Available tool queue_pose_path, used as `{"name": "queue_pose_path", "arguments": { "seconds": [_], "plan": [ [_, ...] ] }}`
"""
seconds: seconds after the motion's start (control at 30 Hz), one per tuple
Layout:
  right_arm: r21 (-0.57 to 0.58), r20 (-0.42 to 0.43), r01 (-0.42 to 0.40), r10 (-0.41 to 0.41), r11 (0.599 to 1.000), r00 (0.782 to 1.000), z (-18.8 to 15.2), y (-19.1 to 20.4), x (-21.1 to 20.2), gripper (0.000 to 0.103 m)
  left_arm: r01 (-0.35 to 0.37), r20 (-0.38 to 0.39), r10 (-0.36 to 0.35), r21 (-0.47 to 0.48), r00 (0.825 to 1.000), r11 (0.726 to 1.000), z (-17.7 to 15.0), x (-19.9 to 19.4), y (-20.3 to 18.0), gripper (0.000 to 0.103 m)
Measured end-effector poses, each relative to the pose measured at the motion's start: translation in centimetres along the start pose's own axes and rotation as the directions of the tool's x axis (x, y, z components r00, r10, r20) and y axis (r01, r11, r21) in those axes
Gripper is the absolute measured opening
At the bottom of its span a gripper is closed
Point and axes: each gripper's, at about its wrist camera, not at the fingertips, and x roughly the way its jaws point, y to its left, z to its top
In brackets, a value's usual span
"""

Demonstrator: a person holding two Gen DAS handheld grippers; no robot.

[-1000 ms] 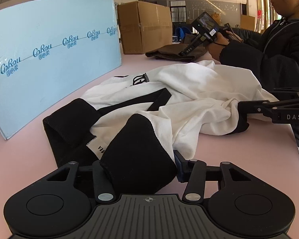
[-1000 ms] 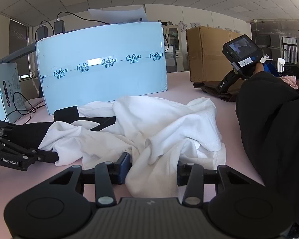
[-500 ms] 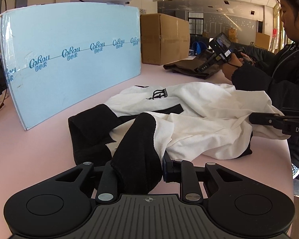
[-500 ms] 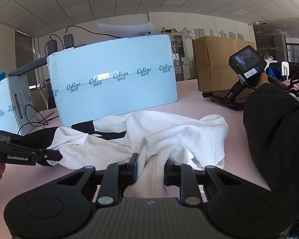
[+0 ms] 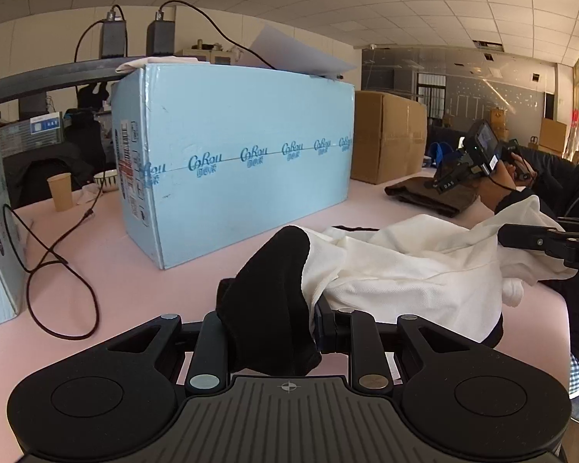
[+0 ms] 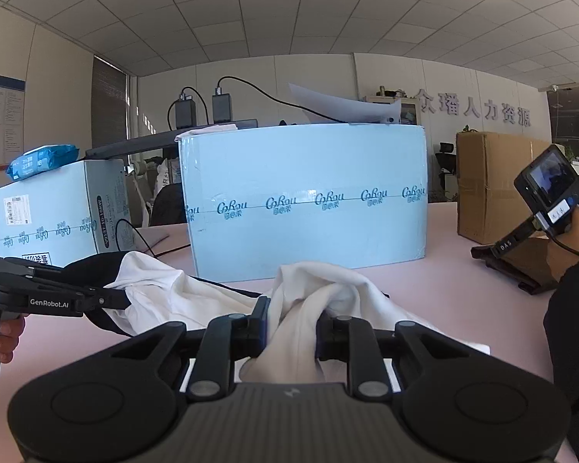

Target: Fold clothes

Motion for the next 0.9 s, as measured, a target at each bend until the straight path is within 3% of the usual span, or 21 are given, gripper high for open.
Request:
{"name": "queue_pose_path", "arguments": {
  "seconds": [0.13, 0.27, 0.4, 0.57, 0.8, 0.83, 0.9],
  "plan": [
    [-0.011, 0.007, -0.098, 0.098, 0.995, 0.995, 2.6, 2.9, 1.7, 0.021, -0.093, 0.028, 0.094, -0.035, 0.995, 0.995, 1.0, -3.2, 3.3, 0.024],
    [-0.015, 0.006, -0.192, 0.192, 0.981, 0.981, 5.6, 5.7, 3.9, 0.021, -0.2, 0.043, 0.203, -0.072, 0.978, 0.977, 2.3, -6.1, 6.6, 0.024],
    [0.049, -0.01, -0.305, 0.306, 0.951, 0.952, 9.8, 9.1, 8.1, 0.02, -0.312, 0.066, 0.32, -0.11, 0.945, 0.944, 3.8, -8.7, 9.8, 0.024],
    [0.059, -0.002, -0.347, 0.347, 0.936, 0.938, 13.6, 13.6, 11.9, 0.02, -0.42, 0.068, 0.435, -0.167, 0.898, 0.892, 6.1, -11.9, 14.0, 0.024],
    [0.04, 0.119, -0.369, 0.362, 0.929, 0.924, 19.7, 17.6, 14.3, 0.016, -0.604, 0.06, 0.616, -0.14, 0.786, 0.784, 9.9, -13.9, 17.5, 0.024],
    [0.032, 0.109, -0.373, 0.368, 0.927, 0.923, 19.8, 17.9, 14.1, 0.016, -0.612, 0.06, 0.623, -0.134, 0.78, 0.779, 10.0, -13.9, 17.8, 0.024],
    [0.005, 0.093, -0.384, 0.382, 0.923, 0.92, 19.9, 18.4, 13.8, 0.016, -0.599, 0.054, 0.608, -0.125, 0.792, 0.791, 9.3, -14.5, 17.9, 0.024]
  ]
}}
